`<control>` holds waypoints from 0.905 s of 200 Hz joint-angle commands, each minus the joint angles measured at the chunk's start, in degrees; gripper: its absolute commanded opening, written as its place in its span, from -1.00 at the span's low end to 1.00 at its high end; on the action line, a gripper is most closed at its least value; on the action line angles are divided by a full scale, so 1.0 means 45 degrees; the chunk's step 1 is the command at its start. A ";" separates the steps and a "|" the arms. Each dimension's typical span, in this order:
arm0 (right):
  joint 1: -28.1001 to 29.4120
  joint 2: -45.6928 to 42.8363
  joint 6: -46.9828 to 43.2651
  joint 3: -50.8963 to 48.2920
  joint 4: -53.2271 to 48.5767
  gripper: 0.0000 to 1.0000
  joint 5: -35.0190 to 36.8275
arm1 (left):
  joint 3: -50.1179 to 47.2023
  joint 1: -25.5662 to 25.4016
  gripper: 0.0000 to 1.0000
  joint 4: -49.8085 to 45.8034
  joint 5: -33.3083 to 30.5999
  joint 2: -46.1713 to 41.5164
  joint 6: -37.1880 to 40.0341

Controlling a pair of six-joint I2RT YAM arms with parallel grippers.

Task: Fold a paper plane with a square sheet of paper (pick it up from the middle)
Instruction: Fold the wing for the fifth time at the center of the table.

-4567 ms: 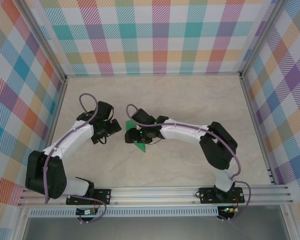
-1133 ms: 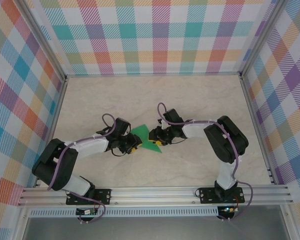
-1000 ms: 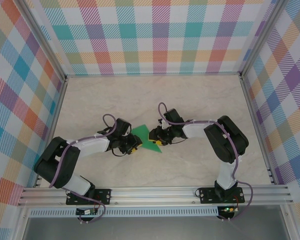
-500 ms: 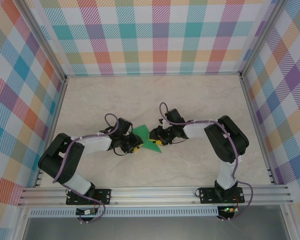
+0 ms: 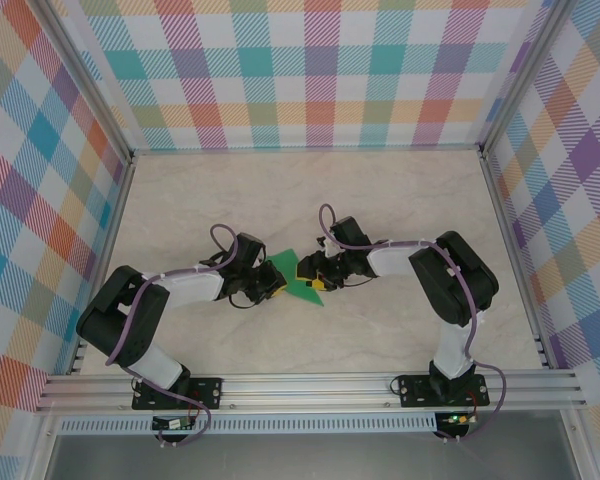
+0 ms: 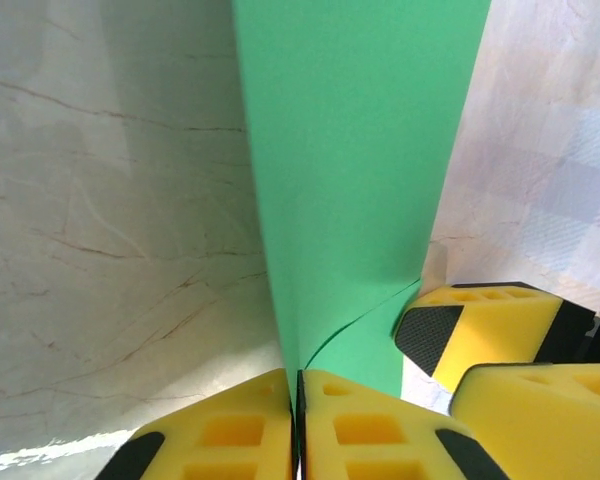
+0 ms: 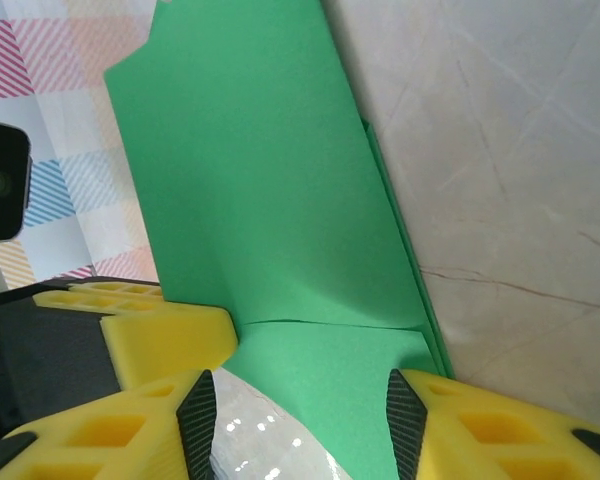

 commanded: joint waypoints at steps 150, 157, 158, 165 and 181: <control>0.2956 -0.4594 -1.1396 -0.3687 0.3122 0.32 0.8999 | 0.2592 -0.0328 -0.97 -0.2984 0.0078 0.0081 -0.1194; 0.3129 -0.4547 -1.1855 -0.3939 0.3549 0.31 0.9161 | 0.2641 -0.0325 -0.97 -0.3004 0.0092 0.0096 -0.1205; 0.3151 -0.4541 -1.1939 -0.3980 0.3590 0.31 0.9173 | 0.2653 -0.0326 -0.97 -0.3014 0.0094 0.0097 -0.1202; 0.3364 -0.4499 -1.2343 -0.4194 0.4070 0.30 0.9340 | 0.2699 -0.0328 -0.97 -0.3060 0.0096 0.0109 -0.1219; 0.3758 -0.4366 -1.3022 -0.4484 0.4884 0.29 0.9620 | 0.2780 -0.0328 -0.97 -0.3130 0.0134 0.0152 -0.1212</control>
